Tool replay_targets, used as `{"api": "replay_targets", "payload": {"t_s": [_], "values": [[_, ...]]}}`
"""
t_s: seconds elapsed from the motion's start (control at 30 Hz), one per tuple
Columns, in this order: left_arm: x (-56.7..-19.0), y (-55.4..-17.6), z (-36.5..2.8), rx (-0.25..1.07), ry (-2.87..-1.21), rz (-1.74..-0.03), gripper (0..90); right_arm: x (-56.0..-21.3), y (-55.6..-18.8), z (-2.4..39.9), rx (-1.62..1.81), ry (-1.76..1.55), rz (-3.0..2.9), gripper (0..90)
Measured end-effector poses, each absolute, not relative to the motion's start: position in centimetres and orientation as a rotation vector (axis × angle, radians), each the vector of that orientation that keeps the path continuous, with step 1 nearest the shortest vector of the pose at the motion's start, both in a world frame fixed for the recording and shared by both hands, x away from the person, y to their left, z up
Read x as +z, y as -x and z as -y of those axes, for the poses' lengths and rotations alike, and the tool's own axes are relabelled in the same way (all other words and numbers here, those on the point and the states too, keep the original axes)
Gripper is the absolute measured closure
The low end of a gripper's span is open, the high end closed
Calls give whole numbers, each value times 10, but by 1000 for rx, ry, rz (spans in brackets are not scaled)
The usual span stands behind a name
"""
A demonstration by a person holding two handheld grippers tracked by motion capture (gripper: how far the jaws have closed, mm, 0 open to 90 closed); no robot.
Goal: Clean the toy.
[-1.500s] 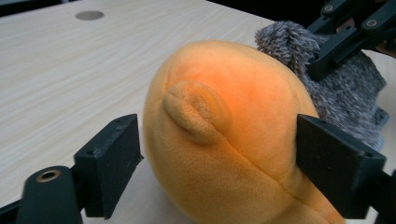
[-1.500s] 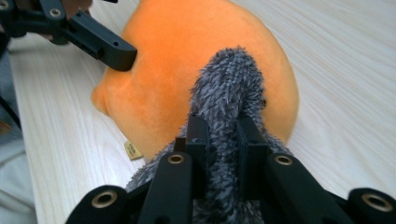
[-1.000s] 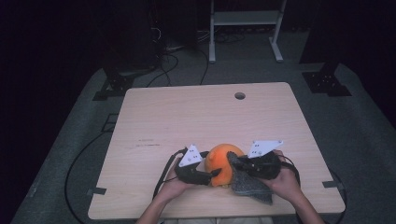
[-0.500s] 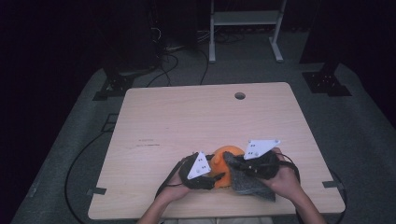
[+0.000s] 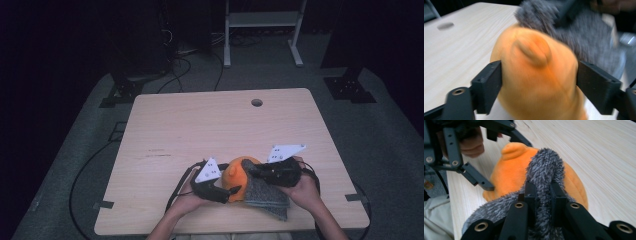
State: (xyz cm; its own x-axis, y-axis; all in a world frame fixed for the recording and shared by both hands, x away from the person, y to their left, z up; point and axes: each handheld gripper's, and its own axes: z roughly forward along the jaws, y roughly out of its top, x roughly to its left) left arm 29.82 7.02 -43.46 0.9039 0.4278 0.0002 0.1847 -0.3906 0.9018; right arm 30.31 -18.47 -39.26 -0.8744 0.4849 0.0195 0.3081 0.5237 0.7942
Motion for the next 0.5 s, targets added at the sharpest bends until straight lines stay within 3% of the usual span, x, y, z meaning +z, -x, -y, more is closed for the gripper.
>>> {"api": "replay_targets", "payload": {"t_s": [0.13,0.27,0.33,0.43,0.5], "values": [[-437,-301,-76,330,-1977,-502,334,-393,-303,183,1265,-661,-2548,786],[-439,-305,-85,355,-1984,-542,355,-402,-310,196,1255,-731,-2553,786],[-440,-307,-87,378,-1967,-588,342,-409,-314,202,1255,-780,-2552,786],[-436,-308,-86,408,-1957,-614,206,-410,-314,199,1265,-809,-2541,786],[-430,-303,-83,437,-1923,-579,202,-409,-312,193,1252,-794,-2536,786]]}}
